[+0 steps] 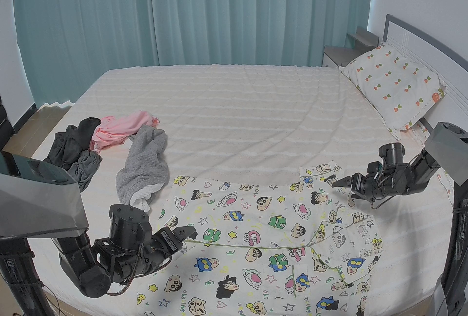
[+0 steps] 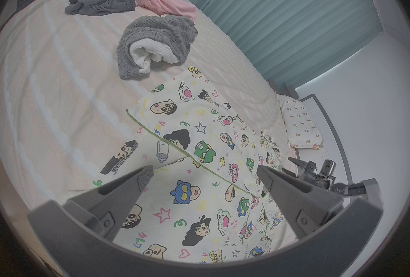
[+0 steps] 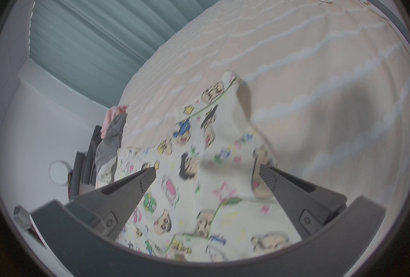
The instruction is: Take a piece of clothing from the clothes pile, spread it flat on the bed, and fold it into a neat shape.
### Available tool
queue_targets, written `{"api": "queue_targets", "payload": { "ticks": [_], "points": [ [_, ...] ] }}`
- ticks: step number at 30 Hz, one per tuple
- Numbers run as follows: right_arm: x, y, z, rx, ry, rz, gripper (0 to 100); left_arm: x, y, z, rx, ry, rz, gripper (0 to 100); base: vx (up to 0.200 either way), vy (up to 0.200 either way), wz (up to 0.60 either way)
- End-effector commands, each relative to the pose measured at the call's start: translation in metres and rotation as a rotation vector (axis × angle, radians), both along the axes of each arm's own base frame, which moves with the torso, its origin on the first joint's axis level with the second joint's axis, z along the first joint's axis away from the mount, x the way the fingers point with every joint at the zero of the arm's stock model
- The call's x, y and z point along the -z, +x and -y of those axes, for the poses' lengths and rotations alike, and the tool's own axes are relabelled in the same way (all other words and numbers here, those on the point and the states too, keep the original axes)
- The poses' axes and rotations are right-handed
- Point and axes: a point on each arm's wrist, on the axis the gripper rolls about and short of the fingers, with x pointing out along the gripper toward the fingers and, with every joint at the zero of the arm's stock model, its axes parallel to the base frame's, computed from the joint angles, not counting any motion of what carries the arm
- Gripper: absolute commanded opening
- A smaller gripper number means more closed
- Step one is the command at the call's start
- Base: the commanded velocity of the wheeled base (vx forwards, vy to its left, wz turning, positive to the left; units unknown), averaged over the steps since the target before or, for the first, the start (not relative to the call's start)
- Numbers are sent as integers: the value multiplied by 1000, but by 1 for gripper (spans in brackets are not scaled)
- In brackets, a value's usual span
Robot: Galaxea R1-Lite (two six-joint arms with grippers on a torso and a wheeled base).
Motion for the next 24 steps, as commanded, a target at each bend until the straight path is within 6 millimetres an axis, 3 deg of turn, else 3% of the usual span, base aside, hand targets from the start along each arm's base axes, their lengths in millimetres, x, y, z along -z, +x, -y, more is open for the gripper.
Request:
{"api": "queue_targets", "payload": {
  "ticks": [1,10,14,24],
  "points": [
    [-7,-109,-37,-176,14,31,100,18,-3,-13,-31,64,-95,100,0,0,0],
    [2,-119,-37,-201,33,48,100,35,-9,-20,-35,143,-240,100,0,0,0],
    [2,-119,-38,-209,34,55,100,45,-13,-22,49,253,-285,100,0,0,0],
    [2,-122,-38,-213,31,50,100,46,-6,-14,75,268,-279,100,0,0,0]
  ]
}}
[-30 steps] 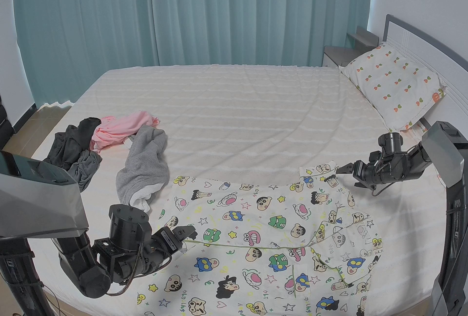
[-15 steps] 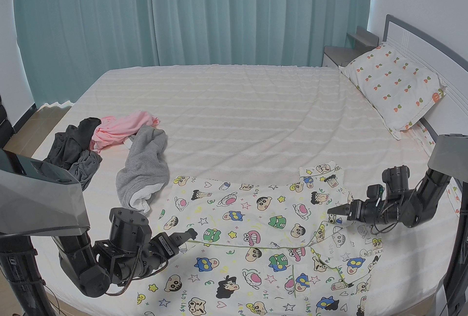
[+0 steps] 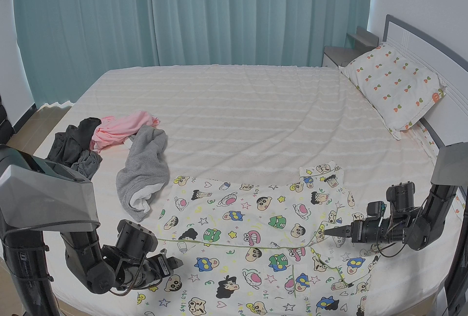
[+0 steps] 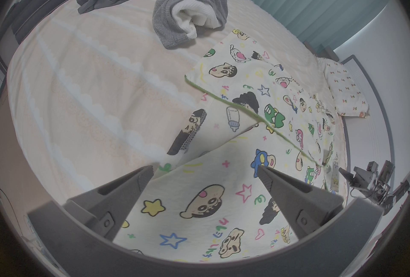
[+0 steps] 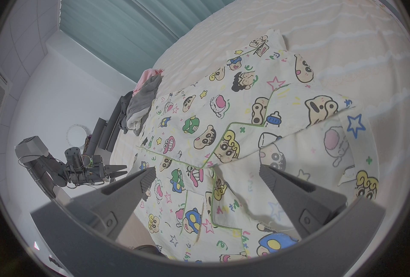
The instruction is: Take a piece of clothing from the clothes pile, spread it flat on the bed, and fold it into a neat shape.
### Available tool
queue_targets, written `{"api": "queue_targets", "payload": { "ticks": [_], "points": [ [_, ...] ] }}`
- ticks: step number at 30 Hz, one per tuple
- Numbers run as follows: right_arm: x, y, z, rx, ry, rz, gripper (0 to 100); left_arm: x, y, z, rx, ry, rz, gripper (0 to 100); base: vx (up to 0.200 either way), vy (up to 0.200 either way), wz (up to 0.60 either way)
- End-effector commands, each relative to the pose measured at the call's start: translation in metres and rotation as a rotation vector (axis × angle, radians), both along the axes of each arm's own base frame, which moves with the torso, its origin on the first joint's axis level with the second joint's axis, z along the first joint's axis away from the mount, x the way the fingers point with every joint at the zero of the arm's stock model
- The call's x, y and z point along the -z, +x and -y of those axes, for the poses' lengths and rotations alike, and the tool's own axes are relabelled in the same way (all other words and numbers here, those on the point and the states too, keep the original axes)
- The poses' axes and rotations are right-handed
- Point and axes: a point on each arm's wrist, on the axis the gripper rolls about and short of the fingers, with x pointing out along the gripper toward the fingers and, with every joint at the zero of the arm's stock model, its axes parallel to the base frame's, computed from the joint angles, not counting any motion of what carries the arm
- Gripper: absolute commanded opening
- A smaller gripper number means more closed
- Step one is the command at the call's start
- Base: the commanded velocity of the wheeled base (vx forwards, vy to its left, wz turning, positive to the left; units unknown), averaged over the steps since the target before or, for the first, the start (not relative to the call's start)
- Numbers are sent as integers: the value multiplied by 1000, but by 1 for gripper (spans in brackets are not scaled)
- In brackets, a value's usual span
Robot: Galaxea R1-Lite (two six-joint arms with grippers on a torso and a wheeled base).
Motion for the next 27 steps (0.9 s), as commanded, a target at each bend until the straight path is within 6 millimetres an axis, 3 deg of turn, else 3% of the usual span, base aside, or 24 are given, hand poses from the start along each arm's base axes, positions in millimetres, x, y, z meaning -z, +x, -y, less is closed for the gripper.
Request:
{"api": "queue_targets", "payload": {
  "ticks": [1,8,17,27],
  "points": [
    [-1,-1,0,-2,0,1,100,3,1,4,11,4,-4,100,0,0,0],
    [0,-1,0,-2,0,1,100,3,4,5,-35,76,14,100,0,0,0],
    [-1,-1,0,-4,0,1,100,8,3,7,-94,129,-86,100,0,0,0],
    [-1,-1,0,-4,0,1,100,8,3,28,-62,169,-105,100,0,0,0]
  ]
}}
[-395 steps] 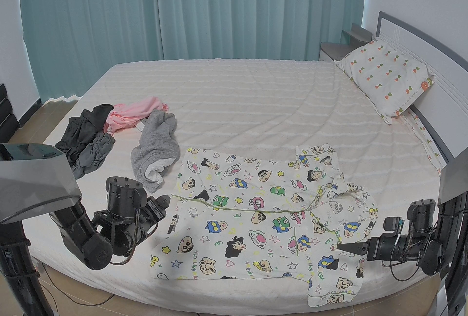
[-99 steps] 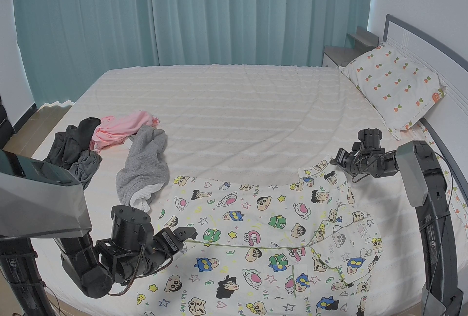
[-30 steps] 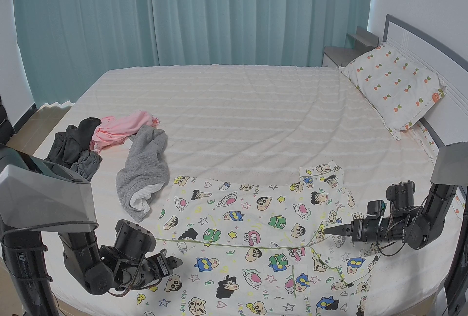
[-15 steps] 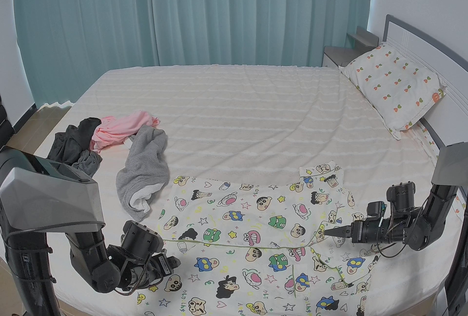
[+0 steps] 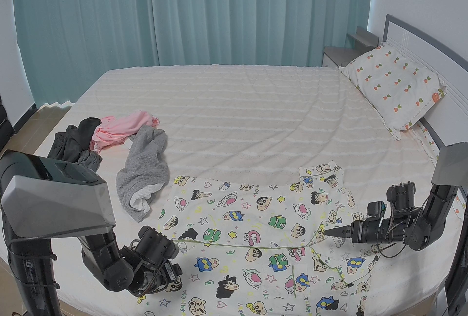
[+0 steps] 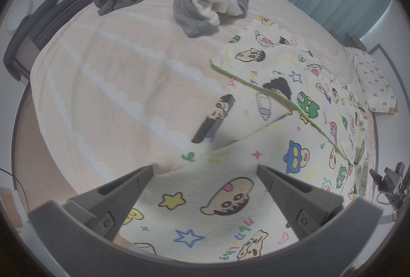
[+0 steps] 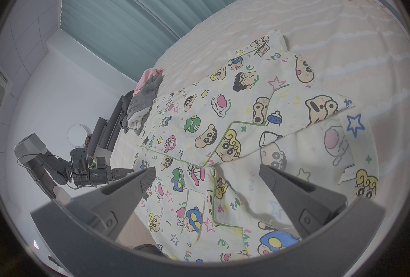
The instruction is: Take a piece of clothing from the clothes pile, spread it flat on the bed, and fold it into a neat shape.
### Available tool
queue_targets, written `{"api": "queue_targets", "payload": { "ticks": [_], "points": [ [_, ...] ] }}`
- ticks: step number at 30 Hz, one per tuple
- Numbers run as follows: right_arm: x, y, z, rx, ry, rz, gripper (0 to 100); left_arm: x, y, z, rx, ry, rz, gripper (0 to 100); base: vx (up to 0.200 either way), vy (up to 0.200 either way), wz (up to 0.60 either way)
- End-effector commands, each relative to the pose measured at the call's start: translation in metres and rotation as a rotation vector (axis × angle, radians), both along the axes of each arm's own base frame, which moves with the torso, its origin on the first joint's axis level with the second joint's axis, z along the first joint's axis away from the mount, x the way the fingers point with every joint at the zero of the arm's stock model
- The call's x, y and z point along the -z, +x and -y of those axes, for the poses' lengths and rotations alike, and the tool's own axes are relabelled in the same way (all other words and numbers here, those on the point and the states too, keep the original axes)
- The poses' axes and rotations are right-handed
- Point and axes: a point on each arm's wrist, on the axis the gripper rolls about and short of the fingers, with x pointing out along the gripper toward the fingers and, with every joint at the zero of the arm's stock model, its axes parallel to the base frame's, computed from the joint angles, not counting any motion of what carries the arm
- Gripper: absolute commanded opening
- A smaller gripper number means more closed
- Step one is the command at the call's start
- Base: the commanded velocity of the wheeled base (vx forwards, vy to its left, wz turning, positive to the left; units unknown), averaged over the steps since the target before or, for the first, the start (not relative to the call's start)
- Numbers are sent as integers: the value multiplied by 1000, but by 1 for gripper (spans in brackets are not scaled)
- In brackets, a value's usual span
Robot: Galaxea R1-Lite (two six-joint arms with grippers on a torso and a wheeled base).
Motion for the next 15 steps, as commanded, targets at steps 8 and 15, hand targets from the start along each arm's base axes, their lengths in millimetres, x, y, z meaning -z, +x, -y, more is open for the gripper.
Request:
{"api": "queue_targets", "payload": {
  "ticks": [8,15],
  "points": [
    [0,0,0,0,1,-2,100,-9,14,5,-123,-67,43,100,0,0,0],
    [2,-2,0,1,2,26,100,-15,7,20,-77,-116,48,100,0,0,0]
  ]
}}
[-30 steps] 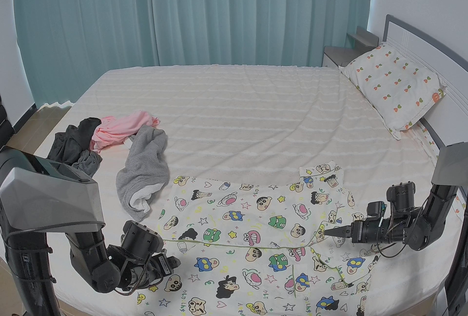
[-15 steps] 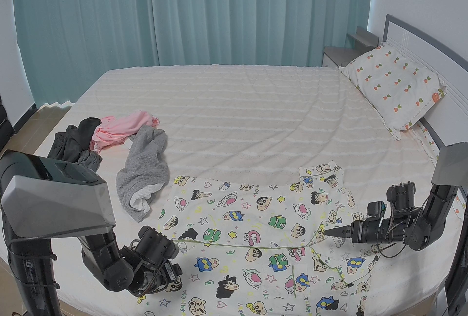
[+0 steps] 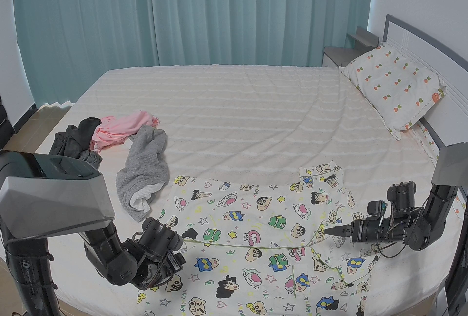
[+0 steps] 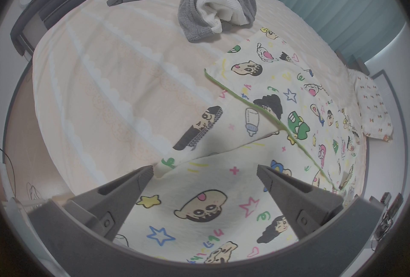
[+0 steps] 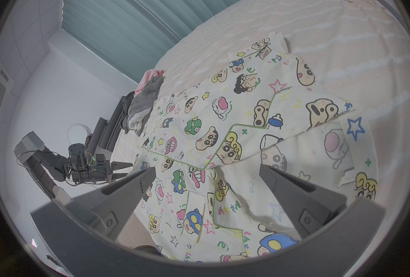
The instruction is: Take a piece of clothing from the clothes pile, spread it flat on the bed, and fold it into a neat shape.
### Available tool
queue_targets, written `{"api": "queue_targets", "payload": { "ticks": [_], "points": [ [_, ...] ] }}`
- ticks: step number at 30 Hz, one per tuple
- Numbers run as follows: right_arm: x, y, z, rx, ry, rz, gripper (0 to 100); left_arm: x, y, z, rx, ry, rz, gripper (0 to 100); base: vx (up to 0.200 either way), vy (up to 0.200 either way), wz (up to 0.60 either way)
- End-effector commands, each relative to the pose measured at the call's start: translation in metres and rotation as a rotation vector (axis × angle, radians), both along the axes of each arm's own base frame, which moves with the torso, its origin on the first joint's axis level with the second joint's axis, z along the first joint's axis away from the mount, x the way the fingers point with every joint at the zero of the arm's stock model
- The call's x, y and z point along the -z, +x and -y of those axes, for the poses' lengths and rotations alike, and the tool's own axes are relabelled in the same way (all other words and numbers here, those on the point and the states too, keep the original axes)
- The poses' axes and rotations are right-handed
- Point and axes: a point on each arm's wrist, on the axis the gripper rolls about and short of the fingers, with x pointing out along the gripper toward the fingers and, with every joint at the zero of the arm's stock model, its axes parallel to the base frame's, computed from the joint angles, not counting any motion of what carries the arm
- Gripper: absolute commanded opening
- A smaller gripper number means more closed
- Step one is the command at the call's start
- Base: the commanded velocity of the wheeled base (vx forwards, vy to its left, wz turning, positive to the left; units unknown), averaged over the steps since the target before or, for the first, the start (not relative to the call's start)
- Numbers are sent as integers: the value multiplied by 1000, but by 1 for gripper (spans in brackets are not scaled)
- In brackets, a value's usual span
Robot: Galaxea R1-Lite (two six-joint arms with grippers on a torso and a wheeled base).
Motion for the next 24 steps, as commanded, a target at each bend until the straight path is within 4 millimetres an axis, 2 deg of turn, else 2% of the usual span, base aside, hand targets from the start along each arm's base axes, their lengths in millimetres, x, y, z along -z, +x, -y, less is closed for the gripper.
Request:
{"api": "queue_targets", "payload": {
  "ticks": [1,6,9,15,24],
  "points": [
    [5,-3,0,0,0,1,100,-5,-4,12,45,-21,22,100,0,0,0],
    [7,-4,0,5,6,29,100,-8,-9,22,77,-43,28,100,0,0,0],
    [10,-4,0,7,6,38,100,-16,-17,33,130,-130,3,100,0,0,0],
    [10,-4,0,7,8,37,100,-29,-33,45,196,-184,8,100,0,0,0],
    [9,-4,0,7,10,40,100,-44,-29,21,156,-291,-18,100,0,0,0]
  ]
}}
